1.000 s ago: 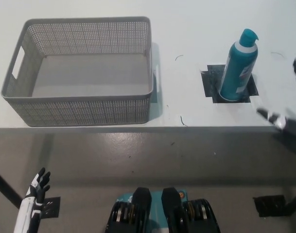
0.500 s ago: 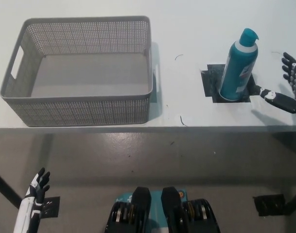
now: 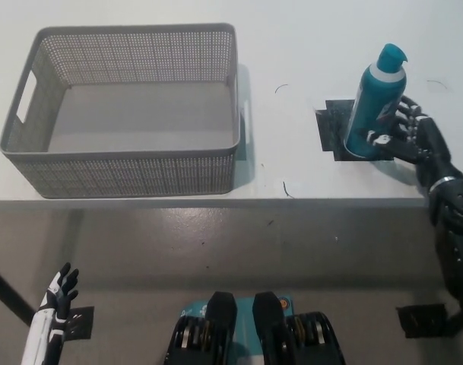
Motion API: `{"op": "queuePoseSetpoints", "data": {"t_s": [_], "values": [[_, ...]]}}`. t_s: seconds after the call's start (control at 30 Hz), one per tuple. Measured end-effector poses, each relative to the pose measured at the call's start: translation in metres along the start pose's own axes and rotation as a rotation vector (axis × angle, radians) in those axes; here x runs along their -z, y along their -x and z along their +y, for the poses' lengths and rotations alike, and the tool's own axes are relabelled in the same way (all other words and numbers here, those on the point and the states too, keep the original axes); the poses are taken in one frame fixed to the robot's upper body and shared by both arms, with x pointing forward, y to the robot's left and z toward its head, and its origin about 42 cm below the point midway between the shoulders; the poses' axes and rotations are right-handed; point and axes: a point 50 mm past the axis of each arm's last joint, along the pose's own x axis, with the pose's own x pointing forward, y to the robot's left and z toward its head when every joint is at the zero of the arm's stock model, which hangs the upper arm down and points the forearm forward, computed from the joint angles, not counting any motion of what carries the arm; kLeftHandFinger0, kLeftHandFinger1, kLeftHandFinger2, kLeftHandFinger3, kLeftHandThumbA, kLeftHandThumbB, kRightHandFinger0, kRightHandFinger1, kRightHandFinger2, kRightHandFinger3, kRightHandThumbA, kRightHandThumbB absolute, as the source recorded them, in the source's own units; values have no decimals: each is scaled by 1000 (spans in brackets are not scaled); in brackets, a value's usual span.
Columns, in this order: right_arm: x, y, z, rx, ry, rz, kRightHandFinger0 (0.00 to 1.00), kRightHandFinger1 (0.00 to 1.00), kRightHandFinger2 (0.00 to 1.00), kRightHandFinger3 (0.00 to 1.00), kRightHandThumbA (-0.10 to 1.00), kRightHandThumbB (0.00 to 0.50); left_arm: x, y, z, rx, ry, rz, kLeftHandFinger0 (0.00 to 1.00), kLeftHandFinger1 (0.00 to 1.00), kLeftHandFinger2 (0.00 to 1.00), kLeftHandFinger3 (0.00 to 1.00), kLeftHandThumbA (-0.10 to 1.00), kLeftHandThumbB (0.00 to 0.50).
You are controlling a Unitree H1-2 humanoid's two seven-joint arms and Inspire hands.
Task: Use the right hand to pick up an air purifying spray and put it inside a container
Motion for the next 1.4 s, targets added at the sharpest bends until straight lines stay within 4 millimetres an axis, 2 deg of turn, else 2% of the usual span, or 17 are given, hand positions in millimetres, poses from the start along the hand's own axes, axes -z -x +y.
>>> {"op": "queuePoseSetpoints", "data": {"t_s": [0.23, 0.27, 0.3, 0.33, 0.37, 0.4, 0.43, 0.47, 0.5, 0.57, 0.6, 0.67, 0.7, 0.83, 1.1, 1.23, 1.4], "values": [[-10, -3, 22, -15, 14, -19, 1000, 1000, 1000, 1000, 1000, 500, -1, -1, 0, 0, 2, -3, 1000, 1000, 1000, 1000, 1000, 242], [-11, -3, 25, -16, 14, -22, 1000, 1000, 1000, 1000, 888, 500, -1, -1, 0, 0, 2, -4, 1000, 1000, 1000, 1000, 1000, 235], [-14, -4, 30, -17, 10, -29, 1000, 1000, 1000, 1000, 618, 481, -1, -2, 0, 0, 2, -4, 1000, 1000, 1000, 1000, 1000, 225], [-16, -4, 35, -16, 2, -33, 1000, 1000, 1000, 1000, 568, 496, -1, -1, 0, 0, 2, -4, 1000, 1000, 1000, 1000, 1000, 227], [-17, -4, 39, -12, -6, -37, 1000, 1000, 1000, 1000, 111, 439, -1, -1, 0, 0, 2, -4, 1000, 1000, 1000, 1000, 1000, 223], [-19, -5, 44, 4, -26, -48, 1000, 1000, 1000, 1000, -55, 447, -1, -1, -1, 1, 3, -4, 1000, 1000, 1000, 1000, 1000, 225], [-22, -5, 49, 25, -58, -61, 1000, 1000, 1000, 881, -91, 378, 0, -1, -1, 1, 5, -3, 1000, 1000, 1000, 1000, 1000, 233], [-24, -6, 53, 42, -83, -72, 827, 669, 623, 632, -100, 406, 0, 0, -2, 1, 7, -3, 1000, 1000, 1000, 1000, 1000, 237], [-25, -6, 54, 51, -91, -77, 721, 560, 526, 561, -100, 394, 0, 0, -2, 1, 8, -3, 1000, 1000, 1000, 1000, 1000, 233], [-29, -9, 62, 109, -166, -89, 625, 451, 411, 478, -100, 381, 0, 1, -5, 0, 16, 2, 1000, 1000, 1000, 1000, 1000, 242], [-31, -11, 64, 132, -195, -94, 681, 563, 511, 497, -100, 378, 0, 2, -7, 2, 18, 3, 1000, 1000, 1000, 1000, 1000, 240], [-35, -14, 65, 167, -267, -93, 754, 602, 527, 524, -100, 381, 1, 3, -8, 3, 19, 6, 1000, 1000, 1000, 1000, 1000, 244], [-36, -16, 66, 177, -288, -93, 711, 577, 516, 504, -100, 366, 1, 4, -8, 3, 19, 8, 1000, 1000, 1000, 1000, 1000, 221], [-45, -20, 63, 227, -381, -105, 508, 513, 564, 549, -100, 366, 0, 5, -7, 5, 18, 5, 1000, 1000, 1000, 1000, 1000, 261], [-72, -16, 47, 333, -671, -187, 478, 500, 519, 481, -100, 356, -2, 5, -6, 7, 16, -2, 1000, 1000, 1000, 1000, 1000, 253], [-107, -14, 40, 344, -793, -268, 411, 402, 461, 428, -100, 350, -2, 6, -5, 7, 14, 0, 1000, 1000, 1000, 1000, 1000, 252], [-170, -11, 51, 256, -779, -407, 413, 419, 441, 428, -100, 397, -2, 5, -5, 8, 13, -2, 1000, 1000, 1000, 1000, 1000, 216]]}}
